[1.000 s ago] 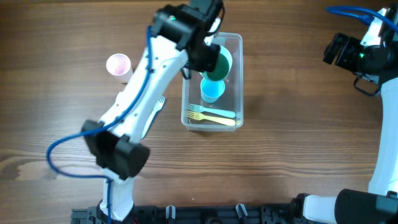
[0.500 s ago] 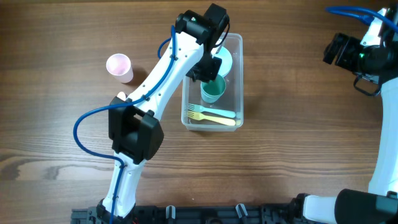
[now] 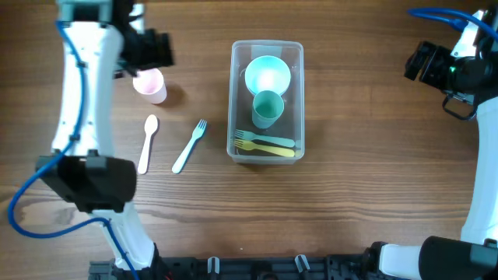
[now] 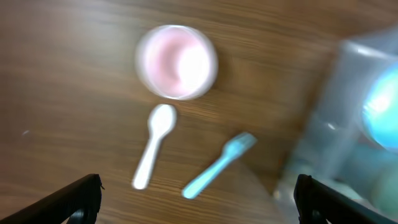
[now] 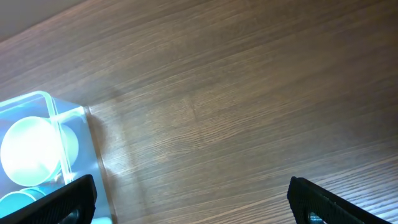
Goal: Pack container
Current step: 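Grasp the pink cup with the left gripper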
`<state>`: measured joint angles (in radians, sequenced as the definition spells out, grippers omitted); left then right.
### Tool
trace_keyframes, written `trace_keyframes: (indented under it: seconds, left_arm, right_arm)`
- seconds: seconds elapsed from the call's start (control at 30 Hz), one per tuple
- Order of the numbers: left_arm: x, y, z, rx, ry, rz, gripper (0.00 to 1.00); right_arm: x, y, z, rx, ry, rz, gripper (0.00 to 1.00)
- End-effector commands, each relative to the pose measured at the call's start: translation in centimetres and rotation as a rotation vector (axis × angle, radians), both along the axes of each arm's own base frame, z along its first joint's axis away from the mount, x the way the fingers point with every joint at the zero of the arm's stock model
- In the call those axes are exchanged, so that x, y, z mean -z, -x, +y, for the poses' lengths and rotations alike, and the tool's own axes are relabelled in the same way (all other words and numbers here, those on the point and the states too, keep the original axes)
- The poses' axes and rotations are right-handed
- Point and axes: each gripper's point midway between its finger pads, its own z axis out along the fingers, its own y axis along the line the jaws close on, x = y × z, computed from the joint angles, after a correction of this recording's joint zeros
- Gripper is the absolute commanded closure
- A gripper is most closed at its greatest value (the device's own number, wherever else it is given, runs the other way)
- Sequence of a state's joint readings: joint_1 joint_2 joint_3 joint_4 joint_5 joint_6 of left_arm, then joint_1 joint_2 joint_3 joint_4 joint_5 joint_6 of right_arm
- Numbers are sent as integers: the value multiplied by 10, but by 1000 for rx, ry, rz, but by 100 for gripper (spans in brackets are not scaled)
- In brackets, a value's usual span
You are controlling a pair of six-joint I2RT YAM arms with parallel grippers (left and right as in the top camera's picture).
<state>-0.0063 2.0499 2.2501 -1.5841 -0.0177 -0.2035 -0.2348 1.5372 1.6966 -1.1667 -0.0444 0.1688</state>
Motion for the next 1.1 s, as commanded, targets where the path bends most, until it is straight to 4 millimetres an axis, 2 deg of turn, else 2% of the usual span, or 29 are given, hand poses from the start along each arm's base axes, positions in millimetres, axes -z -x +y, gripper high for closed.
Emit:
trace_keyframes:
  seconds: [0.0,0.07,0.13,0.27,0.3,0.5,0.57,0.6,0.67,0.77,0.87,0.97,1.0,1.07]
  left_arm:
    - [29,-4,45,-125,22,68,15]
    - [54,-7,59,-157,30,122,16]
    - [77,-14,60,-158,32,159,19]
    - [111,-24,61,-158,35,199,23]
    - [125,-26,62,-158,36,224,30]
    - [164,-26,54,-155,79,251,35]
    - [172,-25,50,-153,102,254,44]
    - [175,-25,50,-153,103,253,52]
    - [175,-27,50,-149,101,246,59]
    - [175,-28,51,-145,95,238,82]
    - [174,-26,50,-142,89,246,96]
    - [161,-25,42,-94,61,236,96]
    - [151,-24,35,-78,58,223,96]
    - [114,-25,17,-13,45,154,96]
  right_arm:
    - [6,-2,1,10,-19,12,0]
    - [6,-2,1,11,-19,11,0]
    - [6,-2,1,11,-20,11,0]
    - [6,-2,1,11,-19,12,0]
    - [6,-2,1,11,-19,12,0]
    - [6,-2,1,11,-20,11,0]
    - [6,-2,1,11,-19,11,0]
    - [6,-2,1,10,-19,12,0]
    - [6,-2,1,11,-19,12,0]
    - [6,-2,1,11,-19,12,0]
    - [6,-2,1,10,-19,12,0]
    - [6,-2,1,11,-19,12,0]
    - [6,-2,1,11,-19,12,0]
    - [6,-2,1,10,-19,12,0]
